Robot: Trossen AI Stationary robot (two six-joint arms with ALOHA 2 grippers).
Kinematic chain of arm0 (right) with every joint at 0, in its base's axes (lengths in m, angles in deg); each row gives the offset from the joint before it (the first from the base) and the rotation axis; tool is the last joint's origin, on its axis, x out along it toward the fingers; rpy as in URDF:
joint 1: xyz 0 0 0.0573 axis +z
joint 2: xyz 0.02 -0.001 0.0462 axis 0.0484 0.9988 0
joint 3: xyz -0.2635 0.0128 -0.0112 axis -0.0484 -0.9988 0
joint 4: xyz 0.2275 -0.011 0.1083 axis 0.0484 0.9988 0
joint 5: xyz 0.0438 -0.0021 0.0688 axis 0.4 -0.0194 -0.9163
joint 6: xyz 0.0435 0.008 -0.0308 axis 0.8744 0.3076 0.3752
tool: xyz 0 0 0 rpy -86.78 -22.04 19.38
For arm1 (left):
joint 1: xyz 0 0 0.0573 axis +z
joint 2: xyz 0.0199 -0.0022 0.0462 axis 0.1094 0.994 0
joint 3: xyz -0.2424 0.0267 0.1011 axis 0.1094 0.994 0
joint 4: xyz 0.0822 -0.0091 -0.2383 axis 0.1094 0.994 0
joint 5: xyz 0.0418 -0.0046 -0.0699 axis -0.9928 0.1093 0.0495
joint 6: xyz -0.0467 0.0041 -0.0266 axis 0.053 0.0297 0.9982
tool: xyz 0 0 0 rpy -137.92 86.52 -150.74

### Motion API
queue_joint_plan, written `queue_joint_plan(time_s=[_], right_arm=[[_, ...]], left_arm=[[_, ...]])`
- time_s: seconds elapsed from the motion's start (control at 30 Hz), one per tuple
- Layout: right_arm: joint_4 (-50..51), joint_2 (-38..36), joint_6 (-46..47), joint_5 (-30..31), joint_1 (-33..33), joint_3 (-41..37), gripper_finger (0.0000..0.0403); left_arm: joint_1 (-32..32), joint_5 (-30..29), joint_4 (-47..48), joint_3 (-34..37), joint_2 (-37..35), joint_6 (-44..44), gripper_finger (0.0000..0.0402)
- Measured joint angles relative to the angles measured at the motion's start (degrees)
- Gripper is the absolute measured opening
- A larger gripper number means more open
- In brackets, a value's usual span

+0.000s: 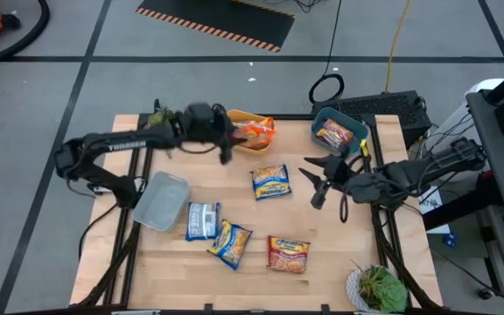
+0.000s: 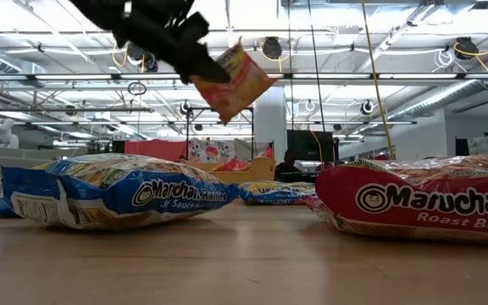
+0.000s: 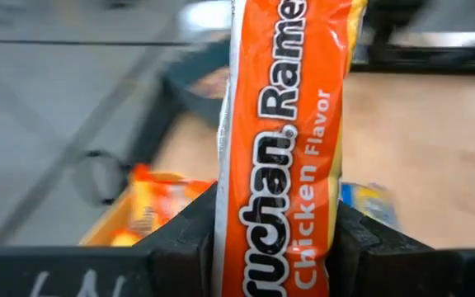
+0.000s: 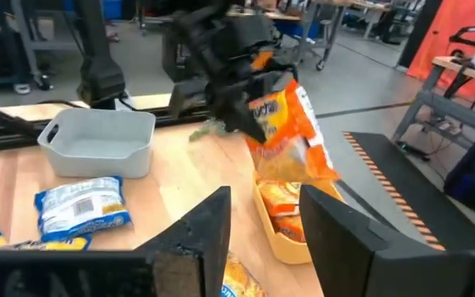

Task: Sort Maruchan noodles
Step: Put the orange bag into the yellow bin

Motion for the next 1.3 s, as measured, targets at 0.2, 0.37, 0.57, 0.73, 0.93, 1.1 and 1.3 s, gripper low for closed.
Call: queue_joint_plan(time_s=[0.2, 0.37, 0.57, 0.73, 0.93, 1.1, 1.3], right_arm=[[-0.34, -3.42, -2.02, 0.04, 0.90, -3.01, 0.0141], [-2.84, -4.70, -5.46, 1.21, 0.75, -5.39, 0.0141], [-9.34, -4.65, -13.05, 6.11, 0.01, -6.75, 0.0141], [-12.01, -4.63, -16.30, 6.09, -0.37, -7.19, 0.0141], [-11.64, -4.66, -16.60, 6.08, -0.37, -7.19, 0.0141], [-11.49, -4.66, -16.68, 6.06, -0.37, -7.19, 0.0141], [-11.45, -4.66, -16.33, 5.92, -0.23, -7.19, 0.0141]], left_arm=[[15.71, 27.68, -5.00, 0.02, 1.20, -3.30, 0.0139], [22.15, 30.00, -13.97, -0.92, 3.92, 6.02, 0.0139], [21.47, 24.24, -15.59, -0.92, 10.42, 19.24, 0.0140], [20.25, 14.49, -15.40, -0.92, 15.00, 27.83, 0.0140], [19.23, 12.24, -14.00, -0.92, 16.90, 36.03, 0.0140], [17.14, 12.23, -11.88, -0.90, 16.87, 36.21, 0.0140], [15.88, 11.34, -8.30, -0.90, 16.87, 32.34, 0.0148]])
